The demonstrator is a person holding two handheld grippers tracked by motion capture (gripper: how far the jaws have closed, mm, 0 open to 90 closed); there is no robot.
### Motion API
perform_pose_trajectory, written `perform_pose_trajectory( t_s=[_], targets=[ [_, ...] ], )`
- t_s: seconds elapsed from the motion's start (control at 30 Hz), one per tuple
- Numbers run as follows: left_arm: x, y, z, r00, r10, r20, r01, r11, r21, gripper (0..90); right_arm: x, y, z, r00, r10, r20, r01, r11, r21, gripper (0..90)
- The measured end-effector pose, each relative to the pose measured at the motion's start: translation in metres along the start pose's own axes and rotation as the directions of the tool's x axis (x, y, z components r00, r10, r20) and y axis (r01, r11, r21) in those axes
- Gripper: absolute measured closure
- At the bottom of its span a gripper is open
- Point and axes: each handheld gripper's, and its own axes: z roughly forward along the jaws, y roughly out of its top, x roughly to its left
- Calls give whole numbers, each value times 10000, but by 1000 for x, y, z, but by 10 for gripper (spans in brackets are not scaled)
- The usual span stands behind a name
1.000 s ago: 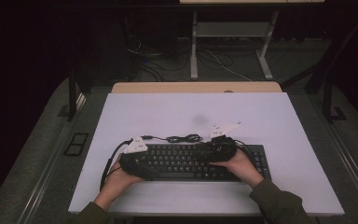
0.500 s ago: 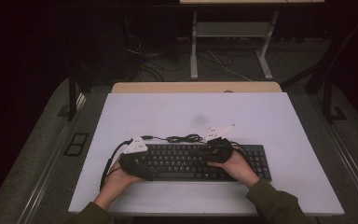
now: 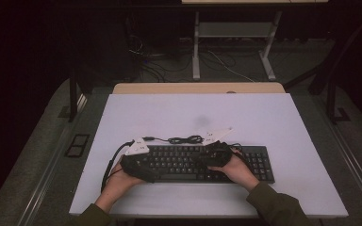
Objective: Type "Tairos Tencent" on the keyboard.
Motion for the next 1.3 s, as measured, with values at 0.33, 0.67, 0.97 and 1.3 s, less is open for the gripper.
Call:
perform_pose_trajectory(
  t_s=[0.33, 0.67, 0.97, 1.3],
  targets=[
    [-1, 0, 0, 10000, 13, -11, -13, 10000, 15, 35, 0, 5, 7, 9999, -20, 166, 17, 9998, 190, 892],
    [0, 0, 0, 10000, 2, -13, -2, 10000, -7, 36, -3, 4, 9, 9997, 17, 231, -25, 9994, 338, 892],
    [0, 0, 0, 10000, 0, -21, 0, 10000, -7, 36, -2, 2, 13, 9996, -32, 277, 17, 9984, 559, 893],
    [0, 0, 0, 10000, -4, -27, 4, 10000, -8, 37, -4, 4, 9, 9999, 95, 119, -99, 9995, 290, 892]
  ],
)
